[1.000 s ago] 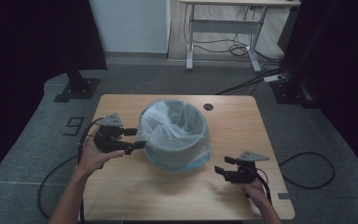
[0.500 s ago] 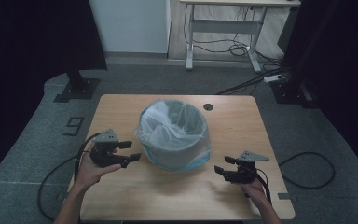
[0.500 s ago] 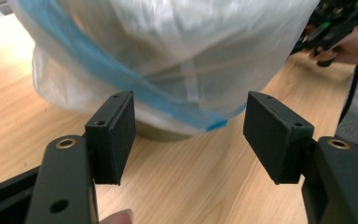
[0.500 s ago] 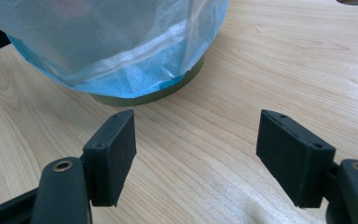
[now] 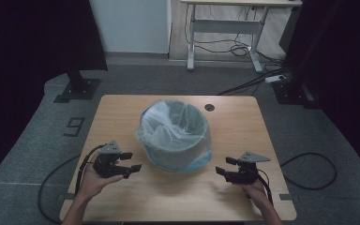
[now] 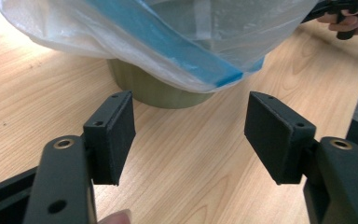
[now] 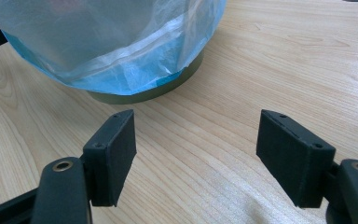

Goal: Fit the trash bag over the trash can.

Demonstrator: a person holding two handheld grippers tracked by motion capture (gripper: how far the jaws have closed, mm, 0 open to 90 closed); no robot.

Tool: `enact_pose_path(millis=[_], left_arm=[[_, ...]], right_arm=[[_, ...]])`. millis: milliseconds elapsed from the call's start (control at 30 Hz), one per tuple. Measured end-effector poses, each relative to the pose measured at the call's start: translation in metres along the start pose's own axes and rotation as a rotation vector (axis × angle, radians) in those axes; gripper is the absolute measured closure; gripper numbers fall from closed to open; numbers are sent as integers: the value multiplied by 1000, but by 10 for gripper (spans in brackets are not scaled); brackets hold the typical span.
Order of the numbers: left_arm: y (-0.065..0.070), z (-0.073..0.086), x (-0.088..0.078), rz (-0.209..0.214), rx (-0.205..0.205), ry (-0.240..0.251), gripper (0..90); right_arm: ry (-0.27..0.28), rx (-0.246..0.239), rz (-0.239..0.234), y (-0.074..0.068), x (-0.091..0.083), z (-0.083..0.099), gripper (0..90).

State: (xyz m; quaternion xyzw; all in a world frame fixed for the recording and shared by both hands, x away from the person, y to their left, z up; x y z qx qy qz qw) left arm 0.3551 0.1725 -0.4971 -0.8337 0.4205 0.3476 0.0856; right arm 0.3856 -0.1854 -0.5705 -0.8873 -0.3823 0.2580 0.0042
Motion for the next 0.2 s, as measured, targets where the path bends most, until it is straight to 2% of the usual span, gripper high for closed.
enact_pose_path(millis=[200], left_arm=[[-1, 0, 3, 1, -8, 6, 322]], right_arm=[[0, 0, 3, 1, 0, 0, 278]])
Point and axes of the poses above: each handheld gripper's, and its own axes: x roughly forward along the jaws, z roughly out of its underside, y roughly to its right, the point moved 9 cm from there along x, roughly forward along the jaws
